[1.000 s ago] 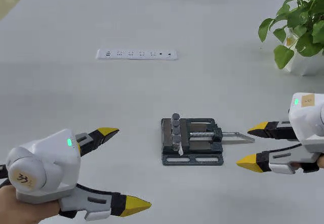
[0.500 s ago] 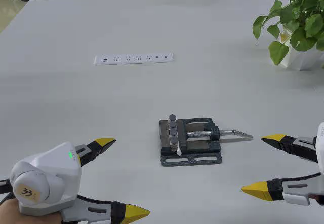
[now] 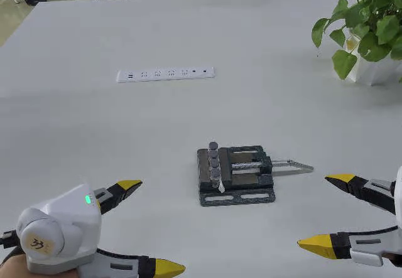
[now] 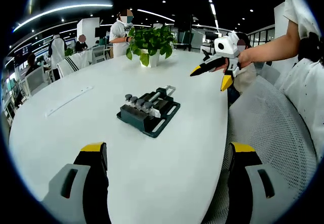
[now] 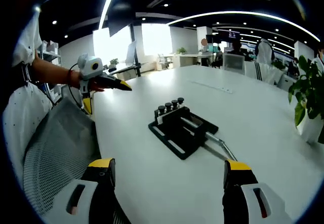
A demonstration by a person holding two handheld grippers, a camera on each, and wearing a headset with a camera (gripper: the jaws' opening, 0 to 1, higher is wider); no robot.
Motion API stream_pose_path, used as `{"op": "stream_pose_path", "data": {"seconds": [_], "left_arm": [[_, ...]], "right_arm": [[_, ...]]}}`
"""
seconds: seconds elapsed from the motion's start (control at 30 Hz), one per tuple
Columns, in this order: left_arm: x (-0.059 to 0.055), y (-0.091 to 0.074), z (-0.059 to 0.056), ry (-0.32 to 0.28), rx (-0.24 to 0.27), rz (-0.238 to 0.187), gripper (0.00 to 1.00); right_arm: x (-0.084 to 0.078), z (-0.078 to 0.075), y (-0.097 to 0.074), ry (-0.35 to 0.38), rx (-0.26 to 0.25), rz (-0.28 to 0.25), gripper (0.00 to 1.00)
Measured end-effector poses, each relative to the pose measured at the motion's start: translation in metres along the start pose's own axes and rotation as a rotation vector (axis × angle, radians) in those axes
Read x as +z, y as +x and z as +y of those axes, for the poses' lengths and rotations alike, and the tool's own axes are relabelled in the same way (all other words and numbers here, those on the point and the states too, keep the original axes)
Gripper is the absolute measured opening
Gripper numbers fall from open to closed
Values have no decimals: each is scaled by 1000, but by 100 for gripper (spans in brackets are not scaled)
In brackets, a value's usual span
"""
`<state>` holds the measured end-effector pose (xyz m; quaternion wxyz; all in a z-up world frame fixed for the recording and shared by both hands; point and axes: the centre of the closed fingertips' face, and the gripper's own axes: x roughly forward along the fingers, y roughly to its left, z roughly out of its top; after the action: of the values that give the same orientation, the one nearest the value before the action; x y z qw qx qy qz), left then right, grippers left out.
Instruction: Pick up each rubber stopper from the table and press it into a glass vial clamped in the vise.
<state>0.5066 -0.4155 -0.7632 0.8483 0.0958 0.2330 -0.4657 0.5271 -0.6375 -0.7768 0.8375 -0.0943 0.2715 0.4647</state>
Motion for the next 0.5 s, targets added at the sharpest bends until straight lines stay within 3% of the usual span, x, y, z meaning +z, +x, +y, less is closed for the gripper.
{"op": "stream_pose_path", "data": {"seconds": [0.5], "left_arm": [[0,1,1,3,-14,-2,99]], "right_arm": [[3,0,-3,-17,3,2,87]]}}
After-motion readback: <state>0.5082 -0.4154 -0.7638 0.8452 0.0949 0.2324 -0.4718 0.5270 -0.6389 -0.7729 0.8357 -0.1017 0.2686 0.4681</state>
